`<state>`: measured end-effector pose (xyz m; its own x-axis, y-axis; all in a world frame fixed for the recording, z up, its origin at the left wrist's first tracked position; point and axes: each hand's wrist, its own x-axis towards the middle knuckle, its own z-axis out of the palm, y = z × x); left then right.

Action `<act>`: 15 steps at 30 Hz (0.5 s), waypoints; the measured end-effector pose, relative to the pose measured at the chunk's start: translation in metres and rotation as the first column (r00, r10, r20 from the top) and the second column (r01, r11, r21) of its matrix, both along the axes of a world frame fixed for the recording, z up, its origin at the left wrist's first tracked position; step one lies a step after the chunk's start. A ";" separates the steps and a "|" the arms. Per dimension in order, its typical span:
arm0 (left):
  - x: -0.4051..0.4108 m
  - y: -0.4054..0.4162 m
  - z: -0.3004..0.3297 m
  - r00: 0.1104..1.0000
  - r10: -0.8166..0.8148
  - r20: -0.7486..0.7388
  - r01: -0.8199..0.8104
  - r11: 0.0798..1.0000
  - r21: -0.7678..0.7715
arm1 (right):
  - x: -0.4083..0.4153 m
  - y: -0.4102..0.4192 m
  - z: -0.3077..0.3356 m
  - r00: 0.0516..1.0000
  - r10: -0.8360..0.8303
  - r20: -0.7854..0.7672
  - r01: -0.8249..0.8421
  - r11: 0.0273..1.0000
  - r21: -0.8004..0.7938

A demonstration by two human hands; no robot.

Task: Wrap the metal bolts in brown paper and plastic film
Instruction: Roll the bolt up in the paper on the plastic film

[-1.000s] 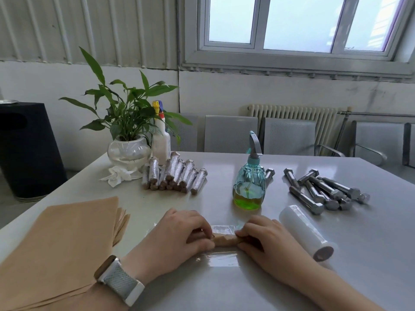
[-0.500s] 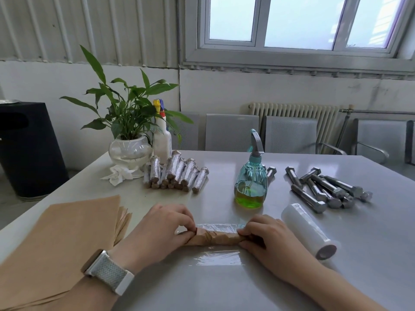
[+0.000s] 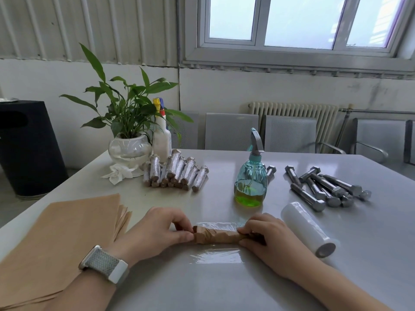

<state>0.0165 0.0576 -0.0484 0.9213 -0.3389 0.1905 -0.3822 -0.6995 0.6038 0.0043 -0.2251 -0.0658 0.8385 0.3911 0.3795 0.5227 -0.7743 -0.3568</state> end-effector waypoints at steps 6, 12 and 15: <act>-0.003 -0.004 0.001 1.000 0.025 -0.004 -0.025 1.000 -0.004 | -0.001 0.000 0.001 1.000 -0.005 -0.018 0.005 1.000 0.012; -0.005 -0.009 -0.001 0.999 0.051 -0.009 -0.051 0.999 0.011 | 0.000 0.001 0.000 1.000 -0.011 -0.022 0.012 1.000 0.024; -0.004 -0.010 -0.001 0.993 0.084 -0.086 -0.079 0.995 0.061 | 0.000 0.001 0.000 1.000 -0.008 -0.019 0.009 1.000 0.026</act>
